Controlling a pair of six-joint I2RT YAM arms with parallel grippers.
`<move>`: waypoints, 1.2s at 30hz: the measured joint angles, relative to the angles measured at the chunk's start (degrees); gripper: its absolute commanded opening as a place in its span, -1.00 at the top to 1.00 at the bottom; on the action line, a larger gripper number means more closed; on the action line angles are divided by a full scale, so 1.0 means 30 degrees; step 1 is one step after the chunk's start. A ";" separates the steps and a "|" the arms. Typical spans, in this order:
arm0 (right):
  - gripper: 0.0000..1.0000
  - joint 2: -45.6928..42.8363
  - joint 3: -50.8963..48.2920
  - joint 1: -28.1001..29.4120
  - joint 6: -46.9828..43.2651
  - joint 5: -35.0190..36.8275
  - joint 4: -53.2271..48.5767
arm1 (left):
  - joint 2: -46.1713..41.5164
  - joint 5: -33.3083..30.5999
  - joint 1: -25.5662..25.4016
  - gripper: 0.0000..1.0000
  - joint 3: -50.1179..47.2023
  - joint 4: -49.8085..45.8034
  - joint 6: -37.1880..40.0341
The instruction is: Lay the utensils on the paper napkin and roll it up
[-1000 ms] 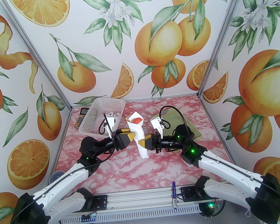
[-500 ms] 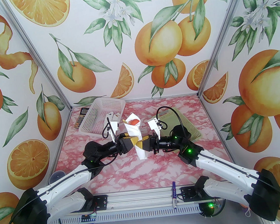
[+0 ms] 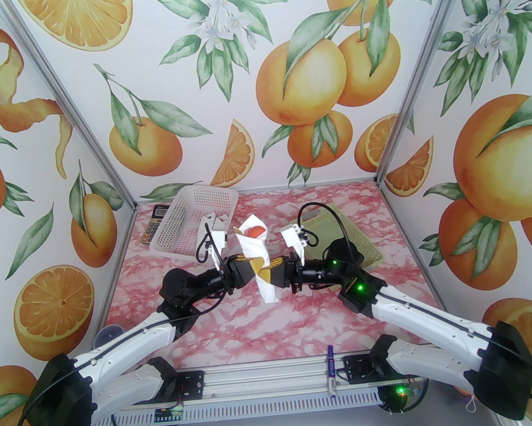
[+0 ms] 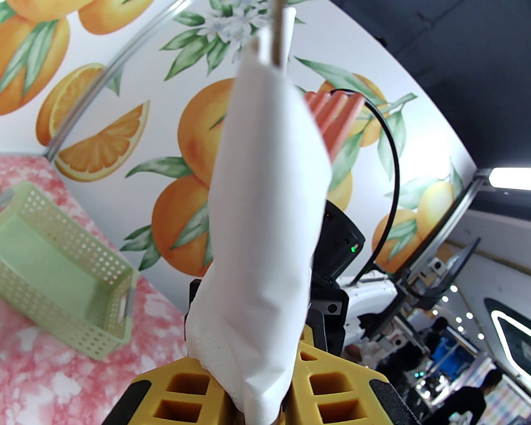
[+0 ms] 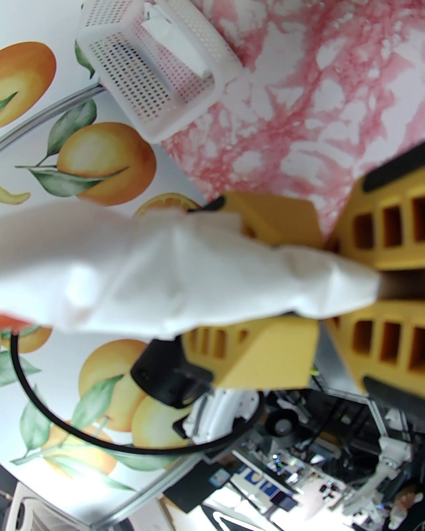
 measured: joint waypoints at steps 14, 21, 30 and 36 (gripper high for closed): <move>0.39 -0.0634 -0.0015 0.0124 -0.0233 0.0189 -0.1246 | -0.0393 0.0503 0.0066 1.00 0.0087 -0.1064 0.0903; -0.09 -0.2397 -0.0087 -0.0153 -0.1399 0.0583 -0.3257 | -0.1945 0.0911 0.2186 1.00 0.0546 -0.3657 0.1290; -0.15 -0.5078 -0.0087 -0.1676 -0.3555 0.2055 -0.8043 | -0.1683 0.4517 0.8167 1.00 0.3279 -0.9282 0.3024; -0.15 -0.5158 -0.0335 -0.1974 -0.4408 0.2353 -0.9559 | 0.1530 0.7264 1.2422 1.00 0.8954 -1.7493 0.8072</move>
